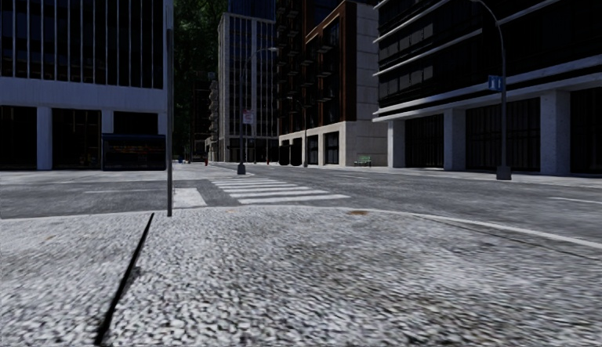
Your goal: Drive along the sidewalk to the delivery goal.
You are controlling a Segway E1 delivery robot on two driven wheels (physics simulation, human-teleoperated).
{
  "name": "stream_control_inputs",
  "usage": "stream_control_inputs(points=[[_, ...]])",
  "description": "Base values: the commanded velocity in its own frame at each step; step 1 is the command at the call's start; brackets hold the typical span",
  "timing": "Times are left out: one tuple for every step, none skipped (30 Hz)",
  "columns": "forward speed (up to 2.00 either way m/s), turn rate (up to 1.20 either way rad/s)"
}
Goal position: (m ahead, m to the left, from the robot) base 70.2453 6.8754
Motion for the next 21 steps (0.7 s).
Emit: stream_control_inputs(points=[[2.0,0.0],[2.0,0.0],[2.0,0.0],[2.0,0.0],[1.99,0.0],[1.99,0.0],[1.99,0.0],[1.99,0.0],[1.99,0.0],[1.99,0.0],[1.99,0.0],[1.99,0.0],[1.99,0.0],[1.99,0.0],[1.99,0.0],[1.99,0.0],[1.99,0.0],[1.99,0.0],[1.99,0.0],[1.99,0.0],[1.99,0.0]])
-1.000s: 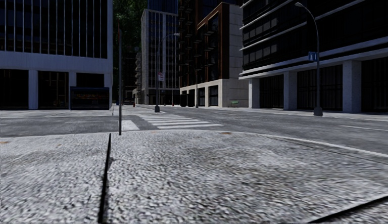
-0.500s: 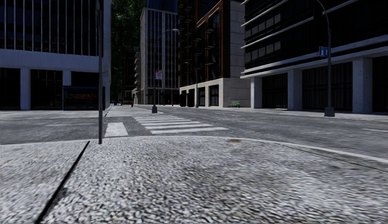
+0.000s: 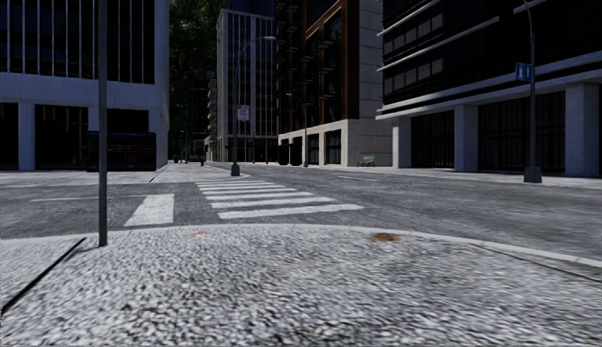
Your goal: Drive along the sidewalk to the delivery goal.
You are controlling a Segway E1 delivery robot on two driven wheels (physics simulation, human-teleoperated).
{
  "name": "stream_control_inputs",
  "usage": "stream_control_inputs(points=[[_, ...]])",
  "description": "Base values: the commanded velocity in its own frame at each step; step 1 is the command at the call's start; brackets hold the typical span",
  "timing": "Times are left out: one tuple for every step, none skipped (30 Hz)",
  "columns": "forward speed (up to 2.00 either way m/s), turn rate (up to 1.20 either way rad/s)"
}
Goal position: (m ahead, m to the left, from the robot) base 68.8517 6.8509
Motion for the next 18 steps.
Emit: stream_control_inputs(points=[[1.99,0.0],[1.99,0.0],[1.99,0.0],[1.99,0.0],[1.99,0.0],[1.99,0.0],[1.99,0.0],[1.99,0.0],[1.99,0.0],[1.99,0.0],[1.99,0.0],[1.99,0.0],[1.99,0.0],[1.99,0.0],[1.99,0.0],[1.99,0.0],[1.99,0.0],[1.99,0.0]])
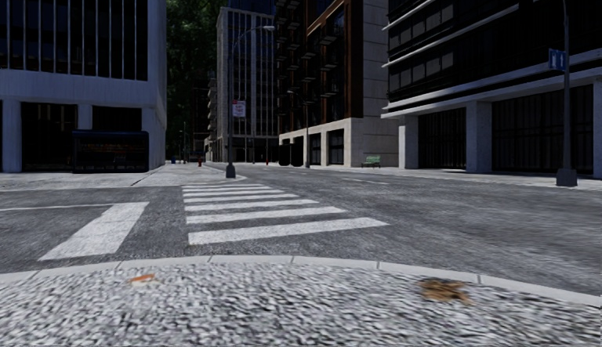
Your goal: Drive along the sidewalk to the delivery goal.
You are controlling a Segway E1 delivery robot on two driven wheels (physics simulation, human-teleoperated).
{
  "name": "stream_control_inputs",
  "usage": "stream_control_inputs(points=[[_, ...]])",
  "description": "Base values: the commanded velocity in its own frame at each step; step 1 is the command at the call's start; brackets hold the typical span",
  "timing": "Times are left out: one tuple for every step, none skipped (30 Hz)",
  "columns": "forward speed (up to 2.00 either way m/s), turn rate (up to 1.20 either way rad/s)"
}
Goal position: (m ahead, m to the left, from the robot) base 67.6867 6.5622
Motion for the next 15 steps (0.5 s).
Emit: stream_control_inputs(points=[[1.99,0.0],[1.99,0.0],[1.99,0.08],[1.99,0.08],[1.99,0.13],[1.99,0.15],[1.99,0.18],[1.99,0.23],[1.99,0.27],[1.99,0.27],[1.99,0.31],[1.99,0.35],[1.99,0.36],[1.99,0.36],[1.99,0.37]])
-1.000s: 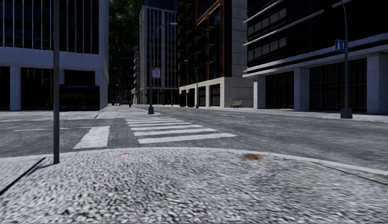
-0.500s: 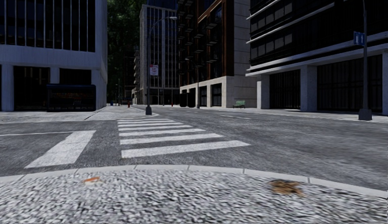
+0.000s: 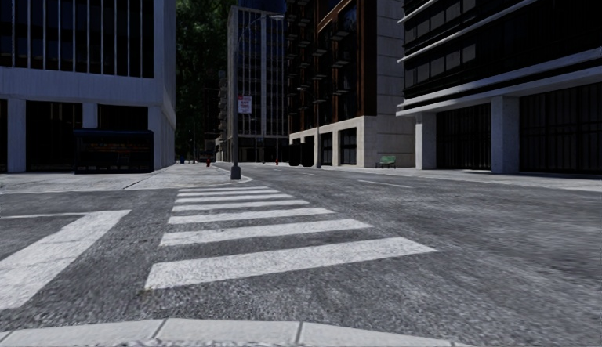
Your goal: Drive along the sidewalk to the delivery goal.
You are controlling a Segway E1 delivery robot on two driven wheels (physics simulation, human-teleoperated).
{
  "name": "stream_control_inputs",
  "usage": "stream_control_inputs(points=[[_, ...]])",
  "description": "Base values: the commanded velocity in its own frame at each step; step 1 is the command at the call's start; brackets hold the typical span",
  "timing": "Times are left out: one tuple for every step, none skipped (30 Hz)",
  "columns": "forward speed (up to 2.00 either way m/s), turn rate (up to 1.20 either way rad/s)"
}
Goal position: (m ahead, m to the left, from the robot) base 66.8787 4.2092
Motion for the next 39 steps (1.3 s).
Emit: stream_control_inputs(points=[[1.99,0.37],[1.99,0.37],[1.97,0.37],[1.84,0.37],[1.69,0.37],[1.63,0.37],[1.58,0.37],[1.58,0.37],[1.56,0.37],[1.54,0.37],[1.51,0.37],[1.49,0.37],[1.43,0.37],[1.39,0.37],[1.39,0.37],[1.37,0.37],[1.37,0.37],[1.36,0.37],[1.36,0.37],[1.36,0.37],[1.36,0.37],[1.36,0.37],[1.36,0.37],[1.36,0.37],[1.36,0.33],[1.37,0.23],[1.38,0.23],[1.38,0.32],[1.38,0.35],[1.38,0.35],[1.38,0.34],[1.38,0.21],[1.38,0.14],[1.38,0.13],[1.39,0.12],[1.39,0.12],[1.39,0.12],[1.39,0.12],[1.39,0.12]])
